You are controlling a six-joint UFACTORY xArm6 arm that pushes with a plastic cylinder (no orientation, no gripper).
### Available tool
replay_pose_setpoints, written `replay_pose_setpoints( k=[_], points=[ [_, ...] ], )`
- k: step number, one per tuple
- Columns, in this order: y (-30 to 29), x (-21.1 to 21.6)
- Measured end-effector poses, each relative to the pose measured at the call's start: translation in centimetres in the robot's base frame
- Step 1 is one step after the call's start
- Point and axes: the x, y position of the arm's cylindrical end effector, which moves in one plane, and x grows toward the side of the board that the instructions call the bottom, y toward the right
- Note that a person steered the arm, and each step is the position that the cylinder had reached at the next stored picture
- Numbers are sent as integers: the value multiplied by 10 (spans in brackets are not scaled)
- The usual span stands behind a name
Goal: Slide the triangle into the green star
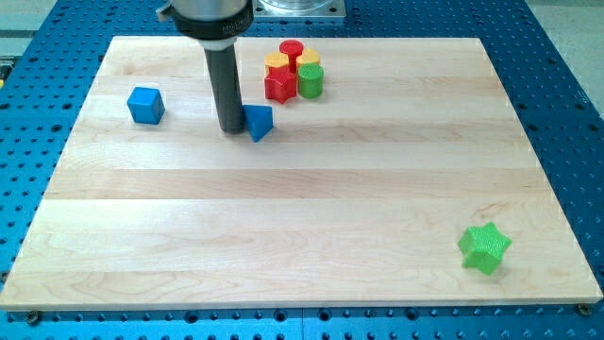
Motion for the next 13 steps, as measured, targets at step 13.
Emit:
replay_pose_setpoints(
  k=[13],
  points=[
    [256,143]
  ],
)
